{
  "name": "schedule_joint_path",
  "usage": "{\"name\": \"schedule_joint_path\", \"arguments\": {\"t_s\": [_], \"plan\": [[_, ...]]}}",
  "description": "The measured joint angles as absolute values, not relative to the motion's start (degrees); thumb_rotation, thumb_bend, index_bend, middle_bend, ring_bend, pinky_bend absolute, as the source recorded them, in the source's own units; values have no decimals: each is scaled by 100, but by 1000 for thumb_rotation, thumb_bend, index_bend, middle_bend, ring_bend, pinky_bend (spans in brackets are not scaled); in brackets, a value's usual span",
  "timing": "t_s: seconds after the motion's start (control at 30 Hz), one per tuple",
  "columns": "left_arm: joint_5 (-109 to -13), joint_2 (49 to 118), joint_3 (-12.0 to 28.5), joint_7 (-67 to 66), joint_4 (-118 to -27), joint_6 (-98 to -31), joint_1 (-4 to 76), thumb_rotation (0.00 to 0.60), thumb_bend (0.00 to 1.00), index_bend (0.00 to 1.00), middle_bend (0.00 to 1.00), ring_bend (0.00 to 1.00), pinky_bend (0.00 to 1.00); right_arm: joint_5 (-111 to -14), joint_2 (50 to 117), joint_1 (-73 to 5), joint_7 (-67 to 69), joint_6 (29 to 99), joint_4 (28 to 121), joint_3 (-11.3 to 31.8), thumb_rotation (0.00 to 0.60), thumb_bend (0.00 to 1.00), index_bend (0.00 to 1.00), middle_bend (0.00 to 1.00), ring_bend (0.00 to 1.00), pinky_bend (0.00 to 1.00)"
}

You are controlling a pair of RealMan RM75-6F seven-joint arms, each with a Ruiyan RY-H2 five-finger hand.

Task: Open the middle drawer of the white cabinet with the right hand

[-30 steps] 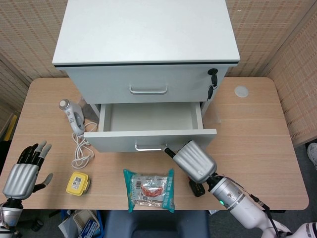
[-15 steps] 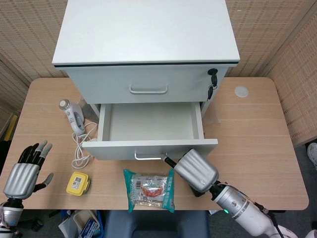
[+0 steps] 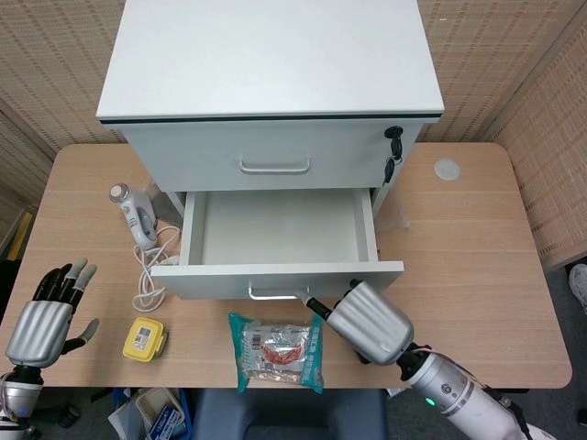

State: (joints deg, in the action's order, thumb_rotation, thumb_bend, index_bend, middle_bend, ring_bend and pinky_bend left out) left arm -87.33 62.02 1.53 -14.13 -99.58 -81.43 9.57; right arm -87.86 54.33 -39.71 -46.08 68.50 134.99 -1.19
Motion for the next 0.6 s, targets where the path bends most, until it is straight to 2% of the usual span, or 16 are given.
{"name": "schedule_joint_path", "arguments": {"t_s": [0.17,0.43,0.6], "plan": [[-8728,6195,153,-1432,-9980,-8143,957,600,293,0,0,0,85,-9348,5197,-3677,-4183,7070,13499,-154,600,415,204,886,946,786],[-8659,6168,186,-1411,-9979,-8138,961,600,293,0,0,0,85,-10012,4353,-3008,-3120,7459,13491,-462,600,415,227,745,778,786],[-8619,6178,198,-1380,-9948,-8098,979,600,293,0,0,0,85,-10335,4042,-2381,-2643,7973,13209,-694,600,415,292,720,740,786]]}}
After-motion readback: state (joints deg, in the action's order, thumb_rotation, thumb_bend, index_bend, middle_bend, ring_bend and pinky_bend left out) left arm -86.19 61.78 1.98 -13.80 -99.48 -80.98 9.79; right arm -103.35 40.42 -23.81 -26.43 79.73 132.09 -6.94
